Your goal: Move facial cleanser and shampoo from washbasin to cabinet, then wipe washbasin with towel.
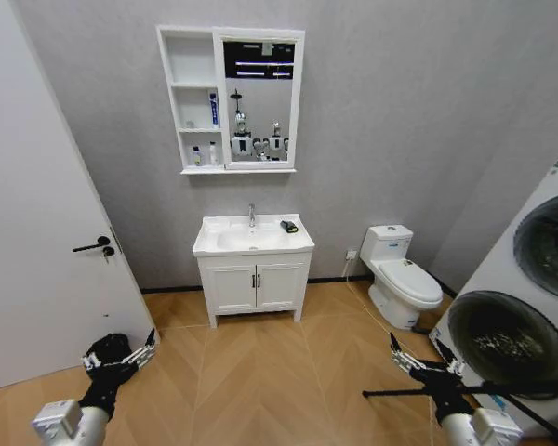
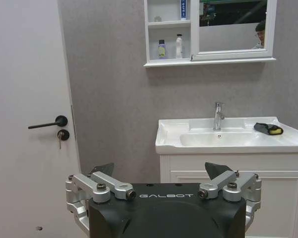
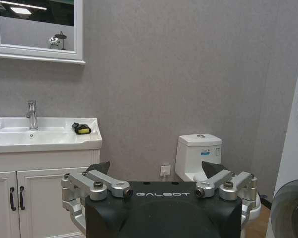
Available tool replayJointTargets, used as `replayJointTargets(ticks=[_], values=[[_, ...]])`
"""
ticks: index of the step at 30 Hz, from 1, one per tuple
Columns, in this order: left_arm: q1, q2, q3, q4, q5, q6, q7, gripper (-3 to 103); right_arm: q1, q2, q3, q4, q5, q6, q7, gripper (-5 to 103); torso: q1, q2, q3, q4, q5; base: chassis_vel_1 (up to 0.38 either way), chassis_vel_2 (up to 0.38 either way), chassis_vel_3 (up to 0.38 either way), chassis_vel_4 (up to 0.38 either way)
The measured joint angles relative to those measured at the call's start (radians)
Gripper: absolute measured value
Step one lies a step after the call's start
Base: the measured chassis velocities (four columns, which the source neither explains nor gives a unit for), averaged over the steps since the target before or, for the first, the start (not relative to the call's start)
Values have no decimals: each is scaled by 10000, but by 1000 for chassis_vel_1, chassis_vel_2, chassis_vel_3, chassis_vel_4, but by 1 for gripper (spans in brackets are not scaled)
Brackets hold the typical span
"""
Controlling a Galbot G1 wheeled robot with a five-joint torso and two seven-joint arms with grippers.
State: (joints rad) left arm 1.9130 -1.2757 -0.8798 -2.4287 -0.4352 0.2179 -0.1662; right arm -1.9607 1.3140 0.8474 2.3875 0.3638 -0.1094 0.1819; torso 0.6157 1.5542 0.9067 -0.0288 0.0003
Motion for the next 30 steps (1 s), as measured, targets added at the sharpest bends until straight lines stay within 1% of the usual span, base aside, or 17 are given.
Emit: replayJointTargets(ticks=[6,13,25,30], values=[[-2,1,0,0,0,0,0,100,2,-1,0,0,0,0,0,100,10,-5,2,0,-3,-51,49,73,-37],[-1,0,0,0,0,0,0,100,-1,0,0,0,0,0,0,100,-5,1,-3,-1,-3,0,0,0,0],[0,0,0,0,0,0,0,100,-1,-1,-1,1,0,0,0,100,-3,0,-2,3,-3,34,28,24,27],[0,0,0,0,0,0,0,100,-1,-1,0,0,0,0,0,100,-3,0,-2,-1,-3,0,0,0,0]])
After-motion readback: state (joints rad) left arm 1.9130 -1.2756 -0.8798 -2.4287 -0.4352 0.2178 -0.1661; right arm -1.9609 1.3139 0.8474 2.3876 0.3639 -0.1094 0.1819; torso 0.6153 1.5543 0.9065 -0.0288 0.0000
